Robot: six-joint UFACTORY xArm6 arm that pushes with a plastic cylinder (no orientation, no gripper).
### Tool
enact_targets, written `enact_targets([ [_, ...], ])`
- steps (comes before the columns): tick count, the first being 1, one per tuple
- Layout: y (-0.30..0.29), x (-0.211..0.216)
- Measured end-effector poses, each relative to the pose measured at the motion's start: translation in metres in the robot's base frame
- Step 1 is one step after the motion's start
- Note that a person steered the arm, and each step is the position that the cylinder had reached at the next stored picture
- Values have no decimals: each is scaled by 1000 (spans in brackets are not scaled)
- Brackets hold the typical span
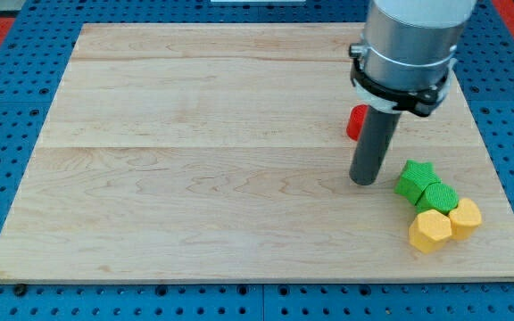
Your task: Push the green circle with the green star into the yellow heart
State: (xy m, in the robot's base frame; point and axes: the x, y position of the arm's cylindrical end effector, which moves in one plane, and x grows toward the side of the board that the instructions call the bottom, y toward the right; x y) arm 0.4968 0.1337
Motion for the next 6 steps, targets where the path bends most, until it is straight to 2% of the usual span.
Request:
enact_targets([
  [1,32,-6],
  [4,76,-16],
  [6,19,-26],
])
